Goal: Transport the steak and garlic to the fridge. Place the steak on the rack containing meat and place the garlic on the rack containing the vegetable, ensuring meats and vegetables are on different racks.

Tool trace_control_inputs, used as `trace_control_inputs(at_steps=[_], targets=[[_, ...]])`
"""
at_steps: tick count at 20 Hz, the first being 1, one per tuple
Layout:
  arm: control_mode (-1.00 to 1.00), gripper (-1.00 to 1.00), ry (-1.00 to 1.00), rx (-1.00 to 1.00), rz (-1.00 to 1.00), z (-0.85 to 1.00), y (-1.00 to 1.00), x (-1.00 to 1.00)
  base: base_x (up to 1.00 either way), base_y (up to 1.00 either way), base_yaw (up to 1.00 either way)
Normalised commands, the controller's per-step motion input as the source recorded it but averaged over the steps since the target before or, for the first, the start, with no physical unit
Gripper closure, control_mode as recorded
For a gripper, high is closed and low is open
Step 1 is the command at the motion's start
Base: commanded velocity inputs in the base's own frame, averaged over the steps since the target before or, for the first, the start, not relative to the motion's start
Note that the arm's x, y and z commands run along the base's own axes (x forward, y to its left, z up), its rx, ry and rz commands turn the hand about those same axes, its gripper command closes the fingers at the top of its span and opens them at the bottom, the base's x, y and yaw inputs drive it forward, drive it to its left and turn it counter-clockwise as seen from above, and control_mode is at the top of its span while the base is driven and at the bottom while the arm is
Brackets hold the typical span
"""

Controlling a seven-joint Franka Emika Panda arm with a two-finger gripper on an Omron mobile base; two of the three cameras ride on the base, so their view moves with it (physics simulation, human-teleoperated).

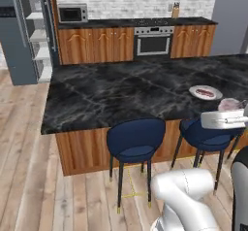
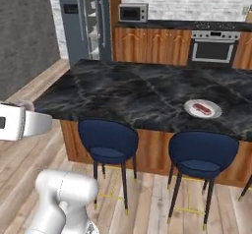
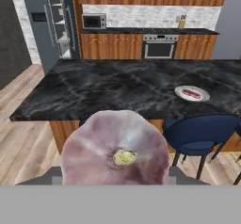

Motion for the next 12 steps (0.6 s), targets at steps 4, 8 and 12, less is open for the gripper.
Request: trace_control_inputs(at_steps=[4, 8, 12], targets=[[1.00, 1.00, 0.00, 0.00, 0.00, 0.00, 0.00, 0.00, 0.63, 1.00, 0.00], [1.00, 1.00, 0.00, 0.00, 0.00, 0.00, 0.00, 0.00, 0.59, 1.00, 0.00], [1.00, 1.00, 0.00, 0.00, 0.00, 0.00, 0.00, 0.00, 0.48, 1.00, 0.00]])
